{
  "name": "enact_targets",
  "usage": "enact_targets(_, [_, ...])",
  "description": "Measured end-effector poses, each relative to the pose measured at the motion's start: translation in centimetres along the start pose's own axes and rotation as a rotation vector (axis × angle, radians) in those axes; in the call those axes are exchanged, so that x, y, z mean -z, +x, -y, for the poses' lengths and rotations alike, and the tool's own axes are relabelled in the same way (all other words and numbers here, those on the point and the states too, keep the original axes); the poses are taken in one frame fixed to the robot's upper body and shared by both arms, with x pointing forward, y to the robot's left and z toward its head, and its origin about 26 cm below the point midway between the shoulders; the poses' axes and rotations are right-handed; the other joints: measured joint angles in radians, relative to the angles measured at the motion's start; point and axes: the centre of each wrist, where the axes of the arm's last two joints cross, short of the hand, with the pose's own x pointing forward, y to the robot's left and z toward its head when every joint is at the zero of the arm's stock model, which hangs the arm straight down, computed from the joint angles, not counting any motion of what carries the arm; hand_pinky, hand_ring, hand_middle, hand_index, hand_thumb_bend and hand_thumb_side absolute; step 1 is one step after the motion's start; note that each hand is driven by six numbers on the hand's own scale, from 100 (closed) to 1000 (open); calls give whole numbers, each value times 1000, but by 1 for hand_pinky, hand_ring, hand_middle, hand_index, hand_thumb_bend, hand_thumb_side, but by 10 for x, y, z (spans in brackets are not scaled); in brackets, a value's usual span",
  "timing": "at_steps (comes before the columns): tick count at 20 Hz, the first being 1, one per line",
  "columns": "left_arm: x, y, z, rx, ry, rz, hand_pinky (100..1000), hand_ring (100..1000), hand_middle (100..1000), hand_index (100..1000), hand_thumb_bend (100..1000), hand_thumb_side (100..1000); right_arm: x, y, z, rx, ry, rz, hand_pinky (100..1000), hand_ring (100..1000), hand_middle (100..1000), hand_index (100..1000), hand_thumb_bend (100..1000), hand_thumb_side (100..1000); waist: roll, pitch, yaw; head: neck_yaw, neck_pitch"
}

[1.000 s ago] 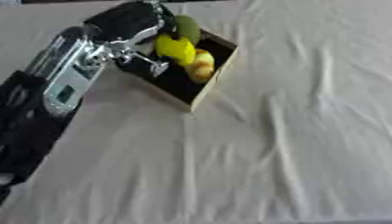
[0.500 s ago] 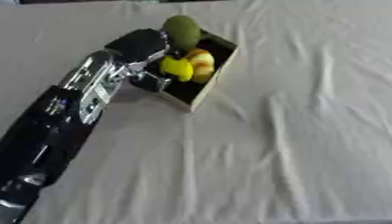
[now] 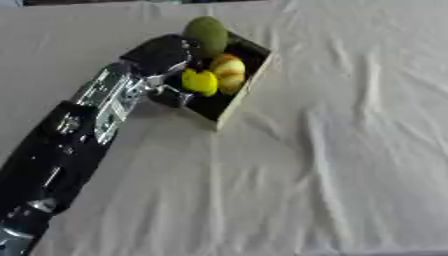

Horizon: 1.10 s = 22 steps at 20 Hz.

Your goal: Pick up objects on the table and place them in the box.

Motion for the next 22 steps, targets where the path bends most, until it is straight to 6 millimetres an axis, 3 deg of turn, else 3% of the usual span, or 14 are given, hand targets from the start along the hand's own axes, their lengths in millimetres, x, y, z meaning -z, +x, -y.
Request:
enact_targets(9, [-19, -8, -35, -17, 104, -50, 983, 955, 875, 976, 579, 682, -1, 0, 0, 0, 5, -9, 1000, 910, 602, 865, 100, 439, 0, 0, 2, -6, 0])
enact_targets(13, [-34, -11, -57, -65, 168, -35, 957, 932, 852, 952, 494, 623, -2, -1, 0, 0, 6, -13, 1000, 911, 604, 866, 100, 429, 0, -1, 3, -10, 0])
enact_targets(17, [-60, -12, -86, -128, 282, -12, 928, 907, 829, 940, 384, 550, -3, -1, 0, -1, 3, -17, 1000, 911, 604, 866, 100, 428, 1, -3, 6, -26, 0])
enact_targets(22, [-107, -14, -113, -225, 433, -6, 892, 877, 806, 932, 262, 459, -3, -1, 1, -2, -11, -14, 1000, 911, 606, 866, 100, 410, 0, -3, 9, -51, 0])
